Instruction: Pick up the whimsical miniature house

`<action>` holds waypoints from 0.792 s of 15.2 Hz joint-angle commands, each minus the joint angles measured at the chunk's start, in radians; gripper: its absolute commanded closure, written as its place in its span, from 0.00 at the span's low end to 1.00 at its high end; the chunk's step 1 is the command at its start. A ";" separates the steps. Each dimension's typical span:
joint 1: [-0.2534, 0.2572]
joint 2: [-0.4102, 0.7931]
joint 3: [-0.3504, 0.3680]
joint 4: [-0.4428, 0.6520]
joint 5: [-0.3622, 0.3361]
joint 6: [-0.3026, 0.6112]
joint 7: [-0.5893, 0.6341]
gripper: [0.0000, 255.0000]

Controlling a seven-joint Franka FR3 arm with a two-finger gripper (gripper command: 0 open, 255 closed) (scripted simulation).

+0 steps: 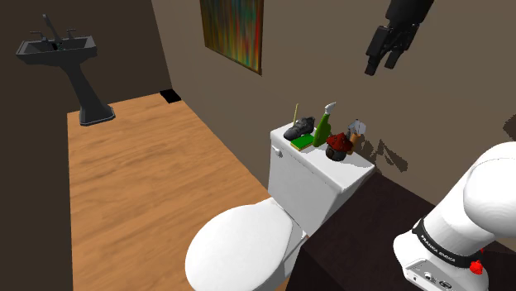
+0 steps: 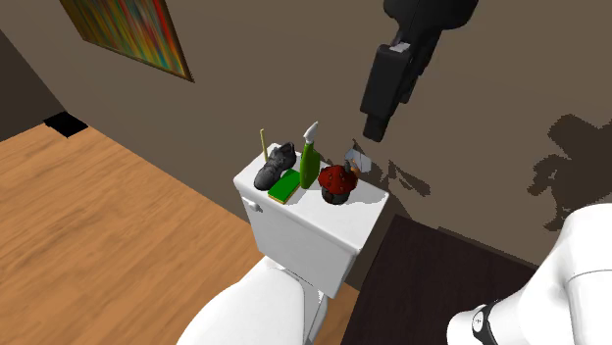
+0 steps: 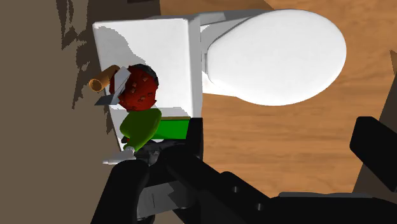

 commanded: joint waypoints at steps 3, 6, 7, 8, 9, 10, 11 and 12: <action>-0.007 0.055 -0.037 0.002 -0.013 0.022 -0.039 0.00; -0.016 0.145 -0.091 0.013 -0.029 0.054 -0.097 0.00; -0.018 0.177 -0.108 0.019 -0.034 0.064 -0.116 0.00; -0.021 0.209 -0.126 0.026 -0.038 0.074 -0.135 0.00; -0.023 0.243 -0.142 0.033 -0.041 0.084 -0.155 0.00; -0.026 0.277 -0.159 0.042 -0.043 0.093 -0.175 0.00; -0.029 0.312 -0.175 0.052 -0.045 0.103 -0.194 0.00; -0.031 0.348 -0.190 0.062 -0.046 0.112 -0.214 0.00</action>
